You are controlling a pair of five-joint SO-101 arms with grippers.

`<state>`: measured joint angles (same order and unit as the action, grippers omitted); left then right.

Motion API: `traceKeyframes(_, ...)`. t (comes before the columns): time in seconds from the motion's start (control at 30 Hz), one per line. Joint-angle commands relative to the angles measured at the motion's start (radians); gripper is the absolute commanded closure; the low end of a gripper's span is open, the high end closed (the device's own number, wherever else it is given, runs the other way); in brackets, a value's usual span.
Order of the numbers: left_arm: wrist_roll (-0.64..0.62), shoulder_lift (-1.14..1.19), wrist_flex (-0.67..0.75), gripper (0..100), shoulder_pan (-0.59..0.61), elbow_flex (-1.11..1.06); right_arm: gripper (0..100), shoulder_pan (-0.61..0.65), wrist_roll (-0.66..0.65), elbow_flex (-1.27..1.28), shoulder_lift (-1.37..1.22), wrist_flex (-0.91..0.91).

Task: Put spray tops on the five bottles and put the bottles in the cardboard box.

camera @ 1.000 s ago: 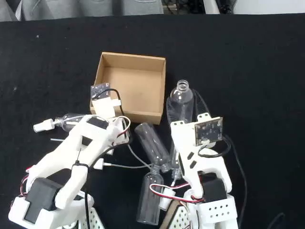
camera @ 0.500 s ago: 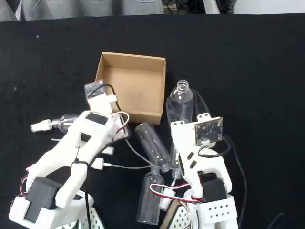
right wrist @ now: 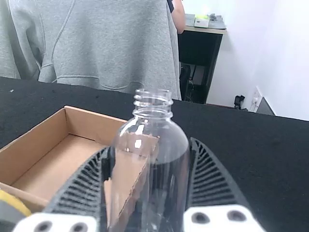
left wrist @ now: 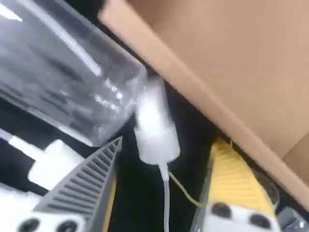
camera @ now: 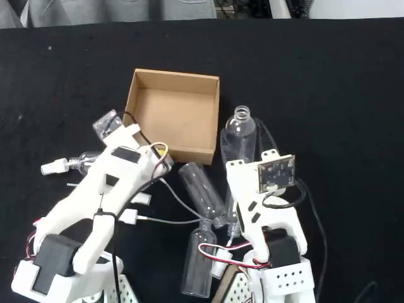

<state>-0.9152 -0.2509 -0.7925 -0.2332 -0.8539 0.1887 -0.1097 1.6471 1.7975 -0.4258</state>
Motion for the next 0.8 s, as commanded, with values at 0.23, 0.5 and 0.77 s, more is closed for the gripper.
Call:
traceKeyframes(0.23, -0.017, -0.006, 0.064, 75, 0.074, 0.002, 93.0, -0.029, -0.009, -0.03, 0.099, 0.037)
traceKeyframes(0.5, -0.011, 0.021, 0.066, 88, 0.064, 0.007, 93.0, -0.029, -0.009, -0.03, 0.099, 0.037)
traceKeyframes(0.77, -0.011, 0.149, 0.055, 88, 0.064, 0.071, 93.0, -0.029, -0.009, -0.03, 0.099, 0.037)
